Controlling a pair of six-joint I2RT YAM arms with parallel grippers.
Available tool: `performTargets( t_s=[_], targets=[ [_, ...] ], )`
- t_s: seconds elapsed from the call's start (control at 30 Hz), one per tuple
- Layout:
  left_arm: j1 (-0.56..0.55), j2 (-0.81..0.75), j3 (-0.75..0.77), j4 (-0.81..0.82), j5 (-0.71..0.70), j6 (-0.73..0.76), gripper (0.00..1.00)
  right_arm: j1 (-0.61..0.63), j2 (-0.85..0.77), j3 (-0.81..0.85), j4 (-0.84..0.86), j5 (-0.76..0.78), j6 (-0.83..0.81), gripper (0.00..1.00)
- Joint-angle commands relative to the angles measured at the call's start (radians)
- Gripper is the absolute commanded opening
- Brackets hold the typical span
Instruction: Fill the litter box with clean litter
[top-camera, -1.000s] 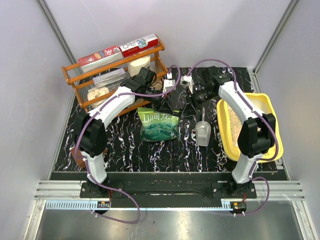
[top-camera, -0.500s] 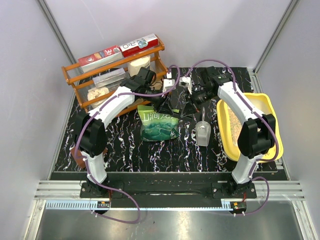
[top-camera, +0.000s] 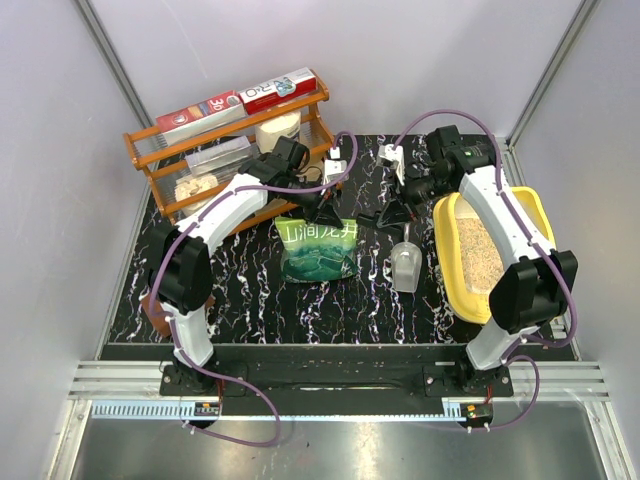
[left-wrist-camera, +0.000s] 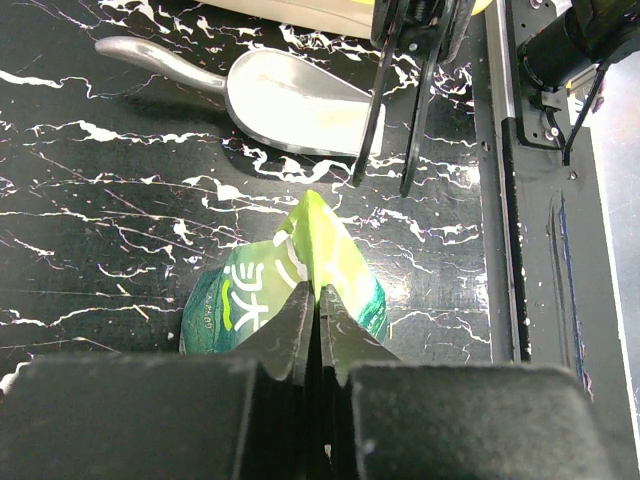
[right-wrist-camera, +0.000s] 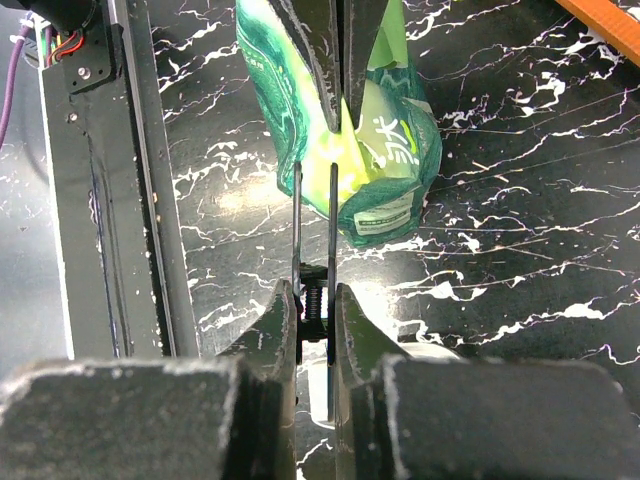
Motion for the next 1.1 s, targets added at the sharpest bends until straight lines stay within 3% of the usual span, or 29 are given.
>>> performTargets(
  t_s=[0.0, 0.77, 0.93, 1.03, 1.07],
  targets=[
    [0.005, -0.028, 0.008, 0.021, -0.014, 0.002, 0.0, -0.004, -0.026, 0.021, -0.018, 0.008, -0.057, 0.0],
    [0.005, -0.029, 0.019, 0.034, 0.003, -0.018, 0.0, -0.001, 0.13, 0.109, 0.015, -0.011, -0.092, 0.0],
    [0.005, -0.029, 0.026, 0.034, -0.02, -0.021, 0.0, 0.01, 0.149, 0.139, -0.057, -0.025, -0.153, 0.0],
    [0.008, -0.035, 0.025, 0.038, -0.045, -0.016, 0.06, 0.029, 0.15, 0.141, -0.094, -0.029, -0.172, 0.0],
    [0.008, -0.038, 0.025, 0.041, -0.054, -0.019, 0.16, 0.036, 0.147, 0.139, -0.095, -0.025, -0.175, 0.0]
  ],
)
